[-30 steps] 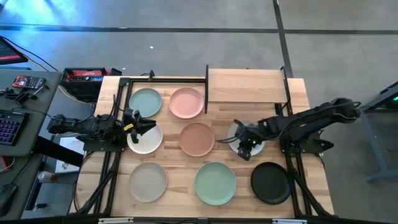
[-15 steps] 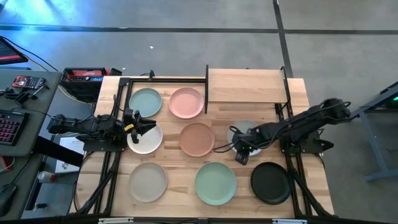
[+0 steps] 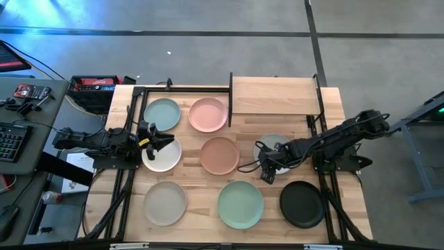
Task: Place and stack plates onto a shelf
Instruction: Put the right white plate on the shelf
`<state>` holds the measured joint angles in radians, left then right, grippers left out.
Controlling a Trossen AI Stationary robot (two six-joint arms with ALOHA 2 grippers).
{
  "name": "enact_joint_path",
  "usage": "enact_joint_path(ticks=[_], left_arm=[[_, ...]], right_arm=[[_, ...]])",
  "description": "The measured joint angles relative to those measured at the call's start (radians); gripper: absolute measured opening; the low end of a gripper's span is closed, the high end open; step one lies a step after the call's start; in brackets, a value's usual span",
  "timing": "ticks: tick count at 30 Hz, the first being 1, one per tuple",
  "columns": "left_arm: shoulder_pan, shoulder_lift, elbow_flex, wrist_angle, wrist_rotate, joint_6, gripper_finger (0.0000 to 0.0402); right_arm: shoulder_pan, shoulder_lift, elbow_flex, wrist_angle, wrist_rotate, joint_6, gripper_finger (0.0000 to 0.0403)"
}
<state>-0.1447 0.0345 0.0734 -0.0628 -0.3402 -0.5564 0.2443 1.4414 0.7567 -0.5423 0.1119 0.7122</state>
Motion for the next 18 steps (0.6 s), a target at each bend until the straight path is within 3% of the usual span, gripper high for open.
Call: enact_joint_path(ticks=[18], left_arm=[[0.000, 0.000, 0.000, -0.027, 0.000, 0.000, 0.0086]], right_arm=[[0.001, 0.138, 0.006, 0.036, -0.018, 0.020, 0.0172]])
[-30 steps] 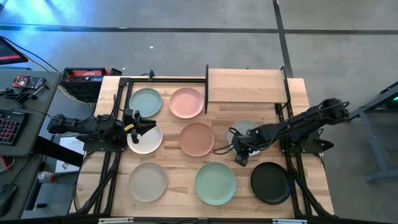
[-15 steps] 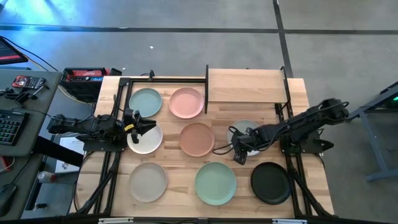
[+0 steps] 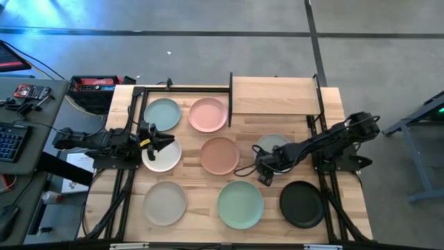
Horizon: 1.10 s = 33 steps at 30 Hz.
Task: Place and stack plates onto a shelf
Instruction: Put the right white plate on the shelf
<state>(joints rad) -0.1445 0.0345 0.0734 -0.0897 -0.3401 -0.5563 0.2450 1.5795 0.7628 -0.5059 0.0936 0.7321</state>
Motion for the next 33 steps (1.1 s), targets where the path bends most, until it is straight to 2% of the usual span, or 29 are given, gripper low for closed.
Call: enact_joint_path(ticks=[3, 10, 11, 16, 19, 24, 33], left_arm=[[0.000, 0.000, 0.000, -0.003, 0.000, 0.000, 0.0086], [0.000, 0.000, 0.000, -0.004, 0.000, 0.018, 0.0086], [0.000, 0.000, 0.000, -0.004, -0.001, 0.018, 0.0086], [0.000, 0.000, 0.000, -0.004, -0.003, 0.018, 0.0086], [0.000, 0.000, 0.000, -0.004, -0.004, 0.018, 0.0086], [0.000, 0.000, 0.000, -0.004, -0.005, 0.017, 0.0086], [0.000, 0.000, 0.000, -0.004, -0.005, 0.043, 0.0086]], right_arm=[[0.000, 0.000, 0.000, 0.002, -0.005, 0.015, 0.0147], [-0.001, -0.001, 0.002, 0.005, -0.035, 0.084, 0.0022], [0.000, -0.001, 0.006, -0.002, -0.036, 0.090, 0.0014], [-0.001, 0.008, 0.076, -0.072, -0.043, 0.098, 0.0021], [-0.002, 0.007, 0.142, -0.123, -0.045, 0.099, 0.0005], [-0.001, 0.006, 0.260, -0.257, -0.040, 0.107, 0.0001], [-0.001, 0.005, 0.461, -0.418, 0.008, 0.154, 0.0001]])
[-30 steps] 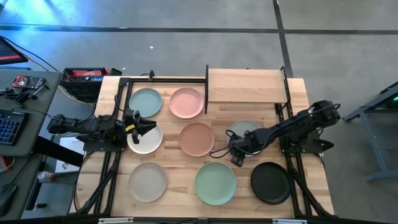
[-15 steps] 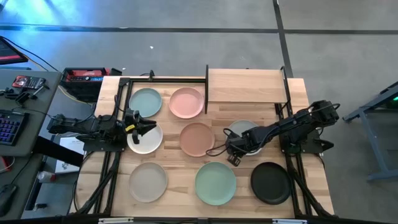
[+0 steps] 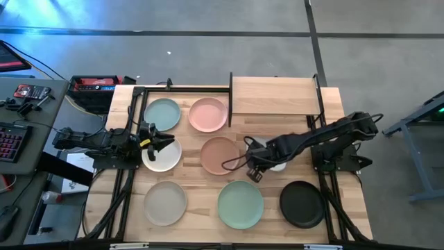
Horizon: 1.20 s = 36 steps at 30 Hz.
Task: Place and stack plates onto a shelf
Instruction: Put the right white plate on the shelf
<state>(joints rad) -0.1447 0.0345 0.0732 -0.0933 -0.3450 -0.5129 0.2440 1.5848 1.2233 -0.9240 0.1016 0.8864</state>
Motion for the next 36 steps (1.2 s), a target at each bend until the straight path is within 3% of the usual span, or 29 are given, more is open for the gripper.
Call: enact_joint_path(ticks=[12, 18, 23, 28, 36], left_arm=[[0.000, 0.000, 0.000, 0.000, 0.000, 0.000, 0.0086], [0.000, 0.000, 0.000, 0.000, 0.000, 0.001, 0.0086], [0.000, 0.000, 0.000, 0.000, 0.000, 0.001, 0.0086], [0.000, 0.000, 0.000, 0.000, 0.000, 0.000, 0.0086], [0.000, 0.000, 0.000, 0.001, 0.000, -0.010, 0.0086]], right_arm=[[0.001, -0.001, 0.262, -0.183, 0.071, 0.004, 0.0000], [0.001, -0.002, 0.398, -0.355, 0.212, -0.023, 0.0000], [-0.016, -0.003, 0.482, -0.545, 0.393, -0.031, 0.0000], [-0.067, -0.011, 0.494, -0.641, 0.529, -0.072, 0.0000], [-0.244, -0.024, 0.401, -0.647, 0.546, -0.178, 0.0000]])
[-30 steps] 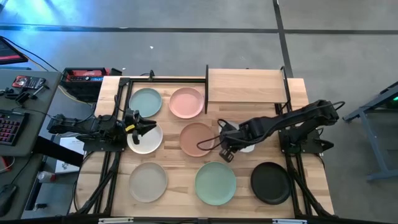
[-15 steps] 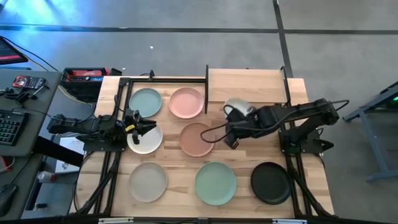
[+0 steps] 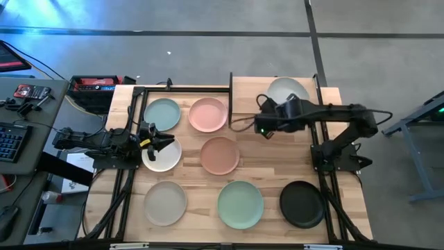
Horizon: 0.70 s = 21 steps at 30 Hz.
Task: Place and stack plates onto a shelf
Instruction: Put the right white plate on the shelf
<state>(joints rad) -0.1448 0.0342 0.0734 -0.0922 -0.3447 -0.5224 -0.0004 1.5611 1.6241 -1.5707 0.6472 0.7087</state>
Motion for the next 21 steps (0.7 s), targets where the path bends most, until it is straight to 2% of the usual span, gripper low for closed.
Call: enact_joint_path(ticks=[7, 11, 16, 21], left_arm=[[0.000, 0.000, 0.000, 0.000, 0.000, 0.000, 0.0086], [0.000, 0.000, 0.000, 0.000, 0.000, 0.000, 0.0086], [0.000, 0.000, 0.000, 0.000, 0.000, 0.000, 0.0086], [0.000, 0.000, 0.000, 0.000, 0.000, 0.000, 0.0086]], right_arm=[[-0.156, 0.000, -0.143, 0.015, -0.037, -0.019, 0.0000], [-0.219, 0.000, -0.199, 0.099, -0.053, -0.107, 0.0000], [-0.281, 0.001, -0.219, 0.195, -0.061, -0.195, 0.0000], [-0.345, 0.001, -0.219, 0.209, -0.103, -0.247, 0.0000]])
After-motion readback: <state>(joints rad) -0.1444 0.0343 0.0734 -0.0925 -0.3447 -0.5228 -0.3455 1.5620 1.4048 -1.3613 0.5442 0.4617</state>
